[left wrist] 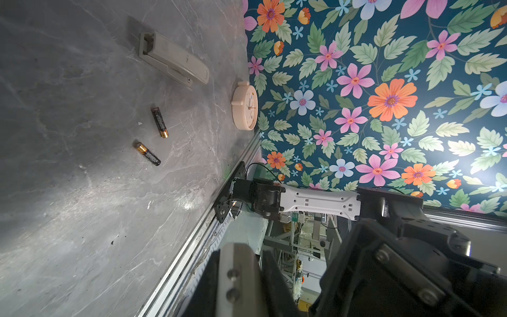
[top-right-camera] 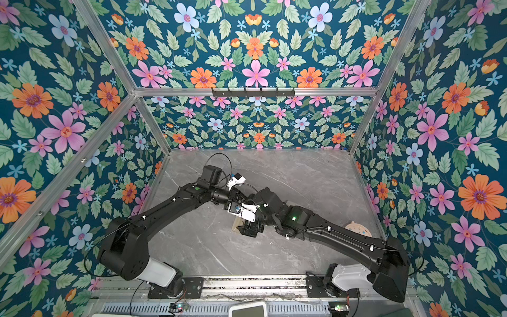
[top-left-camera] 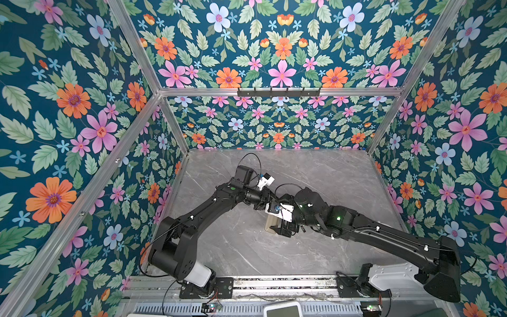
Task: Load the batteries into the remote control
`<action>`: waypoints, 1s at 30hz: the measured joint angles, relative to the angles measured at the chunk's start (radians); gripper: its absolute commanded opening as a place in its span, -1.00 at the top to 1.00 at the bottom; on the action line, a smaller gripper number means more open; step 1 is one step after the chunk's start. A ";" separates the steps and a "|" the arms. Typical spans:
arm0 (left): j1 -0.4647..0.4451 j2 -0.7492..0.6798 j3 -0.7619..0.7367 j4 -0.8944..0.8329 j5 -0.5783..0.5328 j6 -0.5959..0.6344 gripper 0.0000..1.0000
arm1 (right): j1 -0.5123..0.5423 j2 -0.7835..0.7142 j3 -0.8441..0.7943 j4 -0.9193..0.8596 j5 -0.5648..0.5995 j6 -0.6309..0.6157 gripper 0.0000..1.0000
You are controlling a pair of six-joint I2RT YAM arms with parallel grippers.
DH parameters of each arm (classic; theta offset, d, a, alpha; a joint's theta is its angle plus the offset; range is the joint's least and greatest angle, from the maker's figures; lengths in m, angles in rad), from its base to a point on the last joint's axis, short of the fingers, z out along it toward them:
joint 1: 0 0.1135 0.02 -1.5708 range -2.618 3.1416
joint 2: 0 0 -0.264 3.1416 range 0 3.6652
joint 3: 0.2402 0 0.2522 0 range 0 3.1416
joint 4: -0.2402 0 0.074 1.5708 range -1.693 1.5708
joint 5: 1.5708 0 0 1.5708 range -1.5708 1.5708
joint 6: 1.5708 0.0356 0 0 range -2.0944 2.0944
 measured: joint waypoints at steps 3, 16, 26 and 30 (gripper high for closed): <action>0.000 0.000 0.000 0.000 -0.002 0.003 1.00 | 0.000 0.002 -0.003 0.004 0.000 -0.002 -0.99; 0.000 -0.006 -0.006 0.005 -0.035 0.040 1.00 | 0.001 0.034 0.000 0.016 0.032 -0.035 -0.99; 0.000 -0.006 -0.006 0.025 -0.051 0.041 1.00 | 0.002 0.034 -0.002 0.021 0.064 -0.066 -0.99; 0.000 -0.006 -0.006 0.030 -0.056 0.044 1.00 | 0.002 0.031 -0.007 0.029 0.076 -0.080 -0.99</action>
